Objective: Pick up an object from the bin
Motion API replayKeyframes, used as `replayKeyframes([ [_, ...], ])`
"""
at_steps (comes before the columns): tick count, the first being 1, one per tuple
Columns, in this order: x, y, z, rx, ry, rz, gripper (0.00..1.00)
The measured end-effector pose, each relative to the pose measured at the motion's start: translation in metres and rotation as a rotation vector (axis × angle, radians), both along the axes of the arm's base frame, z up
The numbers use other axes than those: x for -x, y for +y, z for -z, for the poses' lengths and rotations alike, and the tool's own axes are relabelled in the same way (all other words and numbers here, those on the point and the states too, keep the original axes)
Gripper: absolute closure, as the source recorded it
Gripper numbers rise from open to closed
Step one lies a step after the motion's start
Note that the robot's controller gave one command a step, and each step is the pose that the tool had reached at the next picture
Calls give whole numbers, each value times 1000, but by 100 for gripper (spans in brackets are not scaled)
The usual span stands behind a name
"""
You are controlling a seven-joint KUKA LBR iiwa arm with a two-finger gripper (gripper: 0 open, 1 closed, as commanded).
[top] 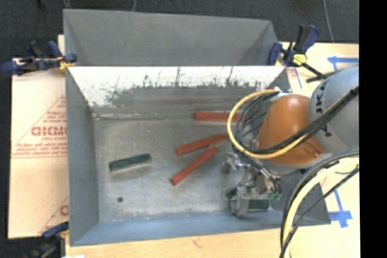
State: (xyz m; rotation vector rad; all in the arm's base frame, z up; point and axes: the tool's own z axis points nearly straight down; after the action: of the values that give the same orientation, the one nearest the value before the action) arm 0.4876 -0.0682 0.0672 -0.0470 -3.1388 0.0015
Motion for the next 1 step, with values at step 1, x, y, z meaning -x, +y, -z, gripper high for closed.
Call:
replayKeyframes([
  [1,-1,-52,-4,2,-10,-4,0],
])
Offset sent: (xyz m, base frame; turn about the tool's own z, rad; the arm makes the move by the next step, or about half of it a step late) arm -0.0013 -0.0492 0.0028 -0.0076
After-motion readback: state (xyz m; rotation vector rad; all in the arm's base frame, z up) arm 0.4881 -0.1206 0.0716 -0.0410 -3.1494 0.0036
